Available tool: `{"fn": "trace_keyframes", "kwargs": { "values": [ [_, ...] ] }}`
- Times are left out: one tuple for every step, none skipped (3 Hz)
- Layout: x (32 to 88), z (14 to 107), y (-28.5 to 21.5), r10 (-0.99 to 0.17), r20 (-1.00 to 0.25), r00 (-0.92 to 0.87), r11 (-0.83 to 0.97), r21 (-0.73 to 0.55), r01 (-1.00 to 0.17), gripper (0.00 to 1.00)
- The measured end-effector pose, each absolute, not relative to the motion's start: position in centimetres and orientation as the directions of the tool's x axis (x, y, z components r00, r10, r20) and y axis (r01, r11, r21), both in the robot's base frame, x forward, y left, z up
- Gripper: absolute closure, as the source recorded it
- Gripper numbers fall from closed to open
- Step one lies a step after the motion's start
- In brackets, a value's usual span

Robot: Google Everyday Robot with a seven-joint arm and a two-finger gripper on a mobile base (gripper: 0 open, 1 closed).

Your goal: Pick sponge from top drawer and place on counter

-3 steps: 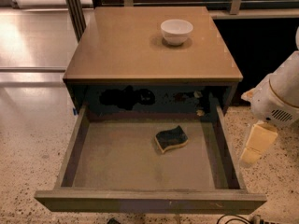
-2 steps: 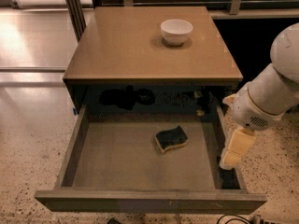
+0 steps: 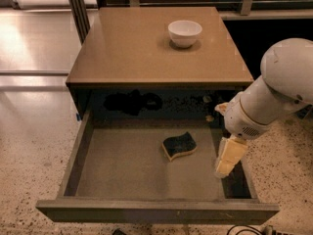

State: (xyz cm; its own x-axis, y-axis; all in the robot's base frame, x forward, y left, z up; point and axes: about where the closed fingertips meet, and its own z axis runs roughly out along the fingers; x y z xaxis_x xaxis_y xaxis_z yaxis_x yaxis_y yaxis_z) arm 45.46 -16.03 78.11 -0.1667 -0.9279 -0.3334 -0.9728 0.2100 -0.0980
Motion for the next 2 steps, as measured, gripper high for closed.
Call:
{"fn": "trace_keyframes", "kwargs": {
  "values": [
    [45.6, 76.8, -13.7, -0.932, -0.340, -0.128, 0.168, -0.089, -0.982, 0.00],
    [46.3, 72.2, -9.8, -0.943, -0.324, -0.073, 0.107, -0.088, -0.990, 0.00]
  ]
}}
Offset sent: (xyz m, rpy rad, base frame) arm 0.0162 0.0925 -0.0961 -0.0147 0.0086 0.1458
